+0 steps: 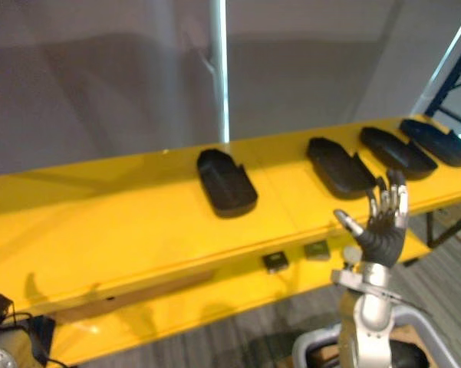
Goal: Walk over and take plastic housings, then place them on the shelf
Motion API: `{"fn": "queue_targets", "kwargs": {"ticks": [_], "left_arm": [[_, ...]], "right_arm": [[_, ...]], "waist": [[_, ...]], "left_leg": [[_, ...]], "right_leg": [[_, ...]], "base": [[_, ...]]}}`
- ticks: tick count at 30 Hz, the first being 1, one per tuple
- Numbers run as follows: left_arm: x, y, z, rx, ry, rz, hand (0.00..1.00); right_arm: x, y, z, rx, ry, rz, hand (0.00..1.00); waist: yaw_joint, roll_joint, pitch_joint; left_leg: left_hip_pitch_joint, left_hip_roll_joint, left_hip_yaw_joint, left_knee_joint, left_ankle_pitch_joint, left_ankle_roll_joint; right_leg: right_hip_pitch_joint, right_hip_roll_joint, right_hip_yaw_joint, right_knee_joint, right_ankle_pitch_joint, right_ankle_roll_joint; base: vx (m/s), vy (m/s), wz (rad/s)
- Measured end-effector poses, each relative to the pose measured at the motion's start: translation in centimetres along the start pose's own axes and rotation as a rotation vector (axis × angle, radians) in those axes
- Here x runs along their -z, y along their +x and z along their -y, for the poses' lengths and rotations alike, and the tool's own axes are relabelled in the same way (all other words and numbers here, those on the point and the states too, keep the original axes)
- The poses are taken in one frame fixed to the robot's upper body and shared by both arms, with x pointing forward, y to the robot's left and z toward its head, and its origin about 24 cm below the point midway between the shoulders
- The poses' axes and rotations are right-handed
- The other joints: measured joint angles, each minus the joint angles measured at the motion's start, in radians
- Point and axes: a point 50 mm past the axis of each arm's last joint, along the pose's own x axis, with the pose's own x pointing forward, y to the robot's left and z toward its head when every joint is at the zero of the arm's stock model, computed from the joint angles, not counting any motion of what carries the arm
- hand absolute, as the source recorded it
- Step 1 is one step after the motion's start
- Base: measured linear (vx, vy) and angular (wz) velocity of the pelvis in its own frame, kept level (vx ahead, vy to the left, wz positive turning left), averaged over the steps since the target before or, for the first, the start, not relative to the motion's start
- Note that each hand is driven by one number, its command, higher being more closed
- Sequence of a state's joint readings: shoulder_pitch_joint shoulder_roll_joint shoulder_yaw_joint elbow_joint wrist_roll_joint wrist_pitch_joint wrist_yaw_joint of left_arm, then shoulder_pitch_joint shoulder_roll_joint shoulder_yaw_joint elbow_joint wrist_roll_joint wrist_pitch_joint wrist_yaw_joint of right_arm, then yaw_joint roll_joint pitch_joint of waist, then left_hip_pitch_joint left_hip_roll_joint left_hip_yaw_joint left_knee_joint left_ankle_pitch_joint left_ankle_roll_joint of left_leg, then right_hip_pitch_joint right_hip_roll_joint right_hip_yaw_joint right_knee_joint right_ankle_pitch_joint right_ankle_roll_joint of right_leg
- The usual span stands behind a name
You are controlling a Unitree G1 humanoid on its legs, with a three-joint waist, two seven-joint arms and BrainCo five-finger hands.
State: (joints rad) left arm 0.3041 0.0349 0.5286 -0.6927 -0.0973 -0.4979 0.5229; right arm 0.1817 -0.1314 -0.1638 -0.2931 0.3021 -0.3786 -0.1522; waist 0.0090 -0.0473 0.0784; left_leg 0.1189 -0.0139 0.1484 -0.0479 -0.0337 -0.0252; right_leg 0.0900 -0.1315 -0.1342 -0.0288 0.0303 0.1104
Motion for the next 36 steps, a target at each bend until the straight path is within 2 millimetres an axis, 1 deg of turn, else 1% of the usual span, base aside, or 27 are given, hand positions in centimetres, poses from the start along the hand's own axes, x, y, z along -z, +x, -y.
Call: {"fn": "queue_targets", "kwargs": {"ticks": [4, 8, 10, 14, 16, 17, 20, 21, 23, 25, 28, 30, 34, 36], "left_arm": [[0.0, 0.1, 0.1, -0.004, -0.008, 0.0, 0.0], [0.1, 0.1, 0.1, -0.001, -0.008, -0.001, 0.0], [0.1, 0.1, 0.2, 0.005, -0.009, -0.002, 0.0], [0.2, 0.0, 0.5, 0.032, -0.022, -0.01, 0.0], [0.4, 0.0, 0.9, 0.048, -0.044, -0.02, 0.0], [0.5, 0.1, 1.2, 0.075, -0.049, -0.02, 0.0], [1.4, 0.4, 2.1, 0.16, -0.055, -0.035, 0.0], [1.8, 0.4, 2.5, 0.189, -0.06, -0.042, 0.0], [2.1, 0.5, 2.7, 0.212, -0.056, -0.051, 0.0], [2.3, 0.5, 2.8, 0.215, -0.061, -0.066, 0.0], [3.0, 0.5, 2.6, 0.199, -0.077, -0.11, 0.0], [3.1, 0.5, 2.6, 0.208, -0.099, -0.127, 0.0], [3.2, 0.5, 2.7, 0.228, -0.098, -0.13, 0.0], [3.6, 0.5, 2.9, 0.25, -0.092, -0.137, 0.0]], "right_arm": [[-0.1, 0.0, 0.5, 0.024, -0.004, 0.005, 0.0], [-0.3, 0.2, 1.4, 0.059, -0.026, 0.017, 0.0], [0.1, 0.5, 1.7, 0.072, -0.039, 0.003, 0.0], [2.2, 1.6, 2.9, 0.09, -0.041, -0.09, 0.0], [3.5, 2.4, 3.4, 0.038, -0.027, -0.16, 0.0], [4.6, 3.3, 3.3, -0.021, -0.025, -0.21, 0.0], [6.1, 4.6, 3.1, -0.097, -0.052, -0.288, 0.0], [6.8, 5.1, 2.9, -0.106, -0.06, -0.315, 0.0], [7.3, 5.9, 2.6, -0.108, -0.059, -0.33, 0.0], [7.3, 6.6, 2.6, -0.111, -0.067, -0.326, 0.0], [7.0, 7.4, 2.3, -0.133, -0.073, -0.307, 0.0], [7.0, 7.9, 2.1, -0.15, -0.072, -0.31, 0.0], [8.0, 8.2, 2.0, -0.202, -0.081, -0.391, 0.0], [8.6, 8.0, 1.9, -0.239, -0.058, -0.441, 0.0]], "waist": [[0.0, 0.006, 0.011], [0.005, 0.003, 0.033], [0.005, -0.001, 0.04], [0.004, -0.007, 0.042], [0.007, -0.006, 0.042], [0.01, -0.006, 0.041], [0.019, -0.003, 0.042], [0.028, -0.003, 0.043], [0.035, -0.001, 0.043], [0.036, 0.003, 0.045], [0.057, 0.009, 0.044], [0.062, 0.009, 0.045], [0.069, 0.018, 0.05], [0.078, 0.027, 0.054]], "left_leg": [[-0.016, -0.002, -0.001, 0.023, -0.017, 0.005], [-0.017, -0.005, -0.007, 0.018, -0.022, 0.005], [-0.016, -0.006, -0.009, 0.014, -0.023, 0.002], [-0.014, -0.01, -0.026, -0.002, -0.015, 0.002], [0.004, -0.011, -0.033, -0.018, -0.006, 0.001], [0.004, -0.012, -0.038, -0.018, -0.004, 0.004], [0.004, -0.012, -0.057, -0.015, -0.002, 0.004], [0.008, -0.013, -0.06, -0.013, -0.002, 0.004], [0.009, -0.014, -0.07, -0.012, -0.001, 0.005], [0.007, -0.017, -0.088, -0.011, 0.003, 0.01], [0.018, -0.02, -0.097, -0.011, 0.003, 0.011], [0.017, -0.021, -0.106, -0.011, 0.004, 0.012], [0.019, -0.025, -0.117, -0.012, 0.001, 0.016], [0.019, -0.027, -0.119, -0.012, 0.002, 0.017]], "right_leg": [[0.002, -0.005, -0.001, 0.0, 0.0, 0.0], [0.003, -0.009, -0.004, 0.003, -0.003, 0.003], [0.003, -0.009, -0.005, 0.004, -0.003, 0.004], [0.007, -0.013, -0.026, 0.006, -0.003, 0.004], [0.018, -0.014, -0.038, 0.006, -0.003, 0.004], [0.019, -0.014, -0.046, 0.009, -0.003, 0.005], [0.026, -0.016, -0.062, 0.016, -0.002, 0.006], [0.034, -0.017, -0.068, 0.016, -0.001, 0.006], [0.038, -0.019, -0.086, 0.017, 0.001, 0.01], [0.044, -0.023, -0.096, 0.019, 0.006, 0.016], [0.054, -0.026, -0.111, 0.023, 0.007, 0.017], [0.055, -0.027, -0.113, 0.024, 0.008, 0.018], [0.069, -0.03, -0.115, 0.024, 0.008, 0.018], [0.07, -0.033, -0.115, 0.024, 0.008, 0.018]], "base": [[0.0, 0.003, 0.01], [-0.02, 0.004, 0.04], [0.0, 0.0, 0.0], [0.0, -0.005, 0.12], [0.01, -0.005, 0.17], [0.0, -0.007, 0.09], [-0.01, -0.01, 0.17], [-0.01, -0.005, 0.14], [-0.02, -0.01, 0.11], [-0.02, 0.002, 0.27], [-0.01, 0.004, 0.12], [-0.03, -0.006, 0.11], [-0.05, -0.006, 0.08], [-0.03, -0.005, 0.02]]}}
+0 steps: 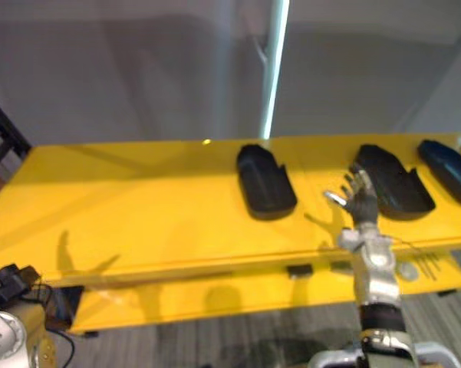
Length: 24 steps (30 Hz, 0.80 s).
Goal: Walk over and take plastic housings, then place them on the shelf
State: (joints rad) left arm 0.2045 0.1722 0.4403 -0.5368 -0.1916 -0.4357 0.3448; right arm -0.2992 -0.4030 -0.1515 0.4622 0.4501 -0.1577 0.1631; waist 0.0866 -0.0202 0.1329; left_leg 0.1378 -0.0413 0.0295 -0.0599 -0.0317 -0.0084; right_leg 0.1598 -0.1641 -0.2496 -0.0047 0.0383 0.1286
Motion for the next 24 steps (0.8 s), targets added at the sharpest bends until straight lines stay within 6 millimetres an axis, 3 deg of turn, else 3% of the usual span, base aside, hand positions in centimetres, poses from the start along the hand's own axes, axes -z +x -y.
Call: {"fn": "queue_targets", "kwargs": {"ticks": [14, 24], "left_arm": [[0.2, 0.5, -0.1, 0.01, 0.014, 0.009, 0.0], [0.2, 0.6, -0.1, 0.008, 0.016, 0.006, 0.0]], "right_arm": [[4.2, -0.2, -1.0, -0.142, 0.013, -0.216, 0.0], [4.3, 0.2, -1.7, -0.162, 0.013, -0.224, 0.0]], "waist": [[0.03, 0.004, -0.001], [0.041, 0.01, 0.002]], "left_leg": [[0.002, -0.008, -0.026, 0.001, 0.005, 0.006], [0.002, -0.009, -0.035, 0.001, 0.006, 0.006]], "right_leg": [[0.014, -0.008, -0.027, 0.001, 0.001, 0.001], [0.018, -0.008, -0.027, 0.001, 0.001, 0.001]], "base": [[-0.01, -0.004, 0.05], [-0.01, -0.007, 0.01]]}}
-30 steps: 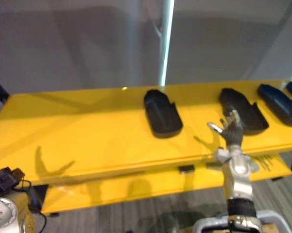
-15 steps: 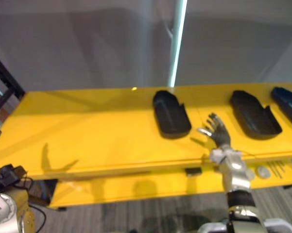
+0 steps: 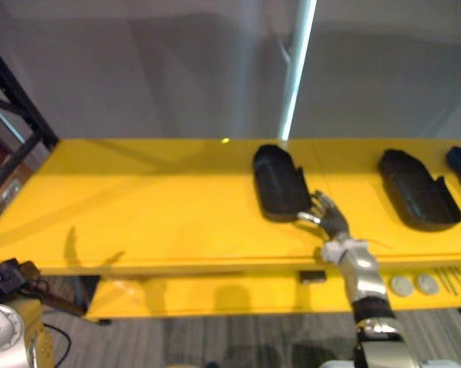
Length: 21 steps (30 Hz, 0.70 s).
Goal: Walk over and take plastic housings, then place them on the shelf
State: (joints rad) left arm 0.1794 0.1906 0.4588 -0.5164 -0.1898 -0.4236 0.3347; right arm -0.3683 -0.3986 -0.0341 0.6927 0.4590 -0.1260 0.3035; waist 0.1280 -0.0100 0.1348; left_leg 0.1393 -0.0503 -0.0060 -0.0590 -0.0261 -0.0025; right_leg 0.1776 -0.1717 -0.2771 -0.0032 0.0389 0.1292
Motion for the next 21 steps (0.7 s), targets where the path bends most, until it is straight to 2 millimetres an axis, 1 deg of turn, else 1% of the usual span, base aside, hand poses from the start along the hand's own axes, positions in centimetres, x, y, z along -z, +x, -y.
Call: {"fn": "queue_targets", "kwargs": {"ticks": [6, 15, 17, 21], "left_arm": [[0.13, 0.0, 0.01, 0.002, 0.005, -0.013, 0.0], [0.13, 0.0, 0.01, 0.003, 0.004, -0.013, 0.0], [0.32, -0.05, -0.04, 0.001, 0.008, -0.021, 0.0], [0.52, -0.1, -0.1, 0.0, 0.012, -0.03, 0.0]], "right_arm": [[-0.07, 0.02, 0.0, 0.0, -0.001, 0.005, 0.0], [0.14, 0.0, 0.17, 0.004, -0.001, 0.004, 0.0], [0.27, -0.04, 0.23, 0.007, 0.0, -0.001, 0.0], [0.26, -0.04, 0.22, 0.005, 0.0, 0.0, 0.0]], "waist": [[0.001, 0.008, 0.005], [0.008, 0.011, 0.006], [0.01, 0.015, 0.007], [0.011, 0.016, 0.008]], "left_leg": [[0.002, 0.0, 0.0, 0.0, 0.0, 0.0], [0.011, 0.0, 0.004, -0.001, 0.0, 0.0], [0.019, -0.001, 0.004, -0.003, 0.0, 0.0], [0.019, -0.001, 0.004, -0.004, 0.0, -0.001]], "right_leg": [[0.0, 0.0, 0.0, 0.004, 0.0, 0.0], [0.005, 0.0, 0.001, 0.004, 0.0, 0.0], [0.015, -0.001, 0.001, 0.004, 0.0, 0.0], [0.014, -0.001, 0.001, 0.004, 0.0, 0.0]], "base": [[0.0, 0.0, 0.0], [0.0, 0.0, 0.0], [0.0, 0.0, 0.0], [0.0, 0.0, 0.0]]}}
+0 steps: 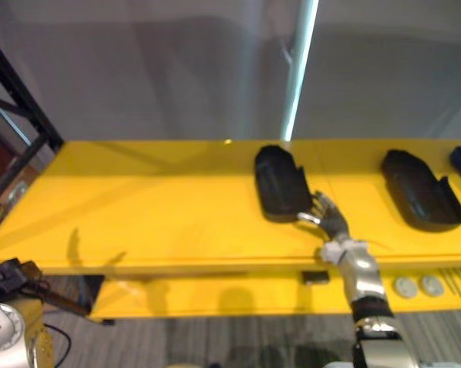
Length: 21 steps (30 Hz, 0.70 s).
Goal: Walk over and take plastic housings, then place them on the shelf
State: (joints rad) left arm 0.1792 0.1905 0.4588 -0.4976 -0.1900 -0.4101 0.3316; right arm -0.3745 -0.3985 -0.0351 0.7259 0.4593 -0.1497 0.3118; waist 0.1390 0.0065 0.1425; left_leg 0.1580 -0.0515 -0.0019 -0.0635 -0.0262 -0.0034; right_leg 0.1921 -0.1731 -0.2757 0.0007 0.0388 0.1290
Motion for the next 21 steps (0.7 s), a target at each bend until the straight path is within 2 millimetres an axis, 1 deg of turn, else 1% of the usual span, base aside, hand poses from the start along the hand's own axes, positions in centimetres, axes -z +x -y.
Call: {"fn": "queue_targets", "kwargs": {"ticks": [8, 14, 21], "left_arm": [[0.0, 0.0, 0.01, 0.001, 0.0, 0.0, 0.0], [0.0, 0.0, 0.04, 0.008, 0.0, 0.0, 0.0], [0.0, 0.0, 0.05, 0.01, 0.0, 0.0, 0.0]], "right_arm": [[0.0, 0.0, -0.08, -0.017, 0.001, 0.0, 0.0], [0.0, 0.0, -0.09, -0.018, 0.003, 0.0, 0.0], [0.03, 0.0, -0.13, -0.023, 0.004, -0.001, 0.0]], "waist": [[0.001, 0.0, 0.0], [0.01, -0.001, 0.0], [0.012, -0.004, 0.0]], "left_leg": [[0.0, -0.001, 0.002, -0.004, 0.006, 0.002], [0.002, -0.001, 0.005, -0.013, 0.011, -0.002], [0.003, -0.001, 0.004, -0.021, 0.015, -0.001]], "right_leg": [[0.0, 0.0, 0.0, -0.004, 0.0, 0.0], [-0.001, 0.0, 0.0, -0.008, 0.0, 0.0], [-0.001, -0.001, 0.0, -0.008, 0.0, 0.0]], "base": [[0.0, 0.0, 0.0], [0.0, 0.0, 0.0], [-0.02, -0.009, 0.0]]}}
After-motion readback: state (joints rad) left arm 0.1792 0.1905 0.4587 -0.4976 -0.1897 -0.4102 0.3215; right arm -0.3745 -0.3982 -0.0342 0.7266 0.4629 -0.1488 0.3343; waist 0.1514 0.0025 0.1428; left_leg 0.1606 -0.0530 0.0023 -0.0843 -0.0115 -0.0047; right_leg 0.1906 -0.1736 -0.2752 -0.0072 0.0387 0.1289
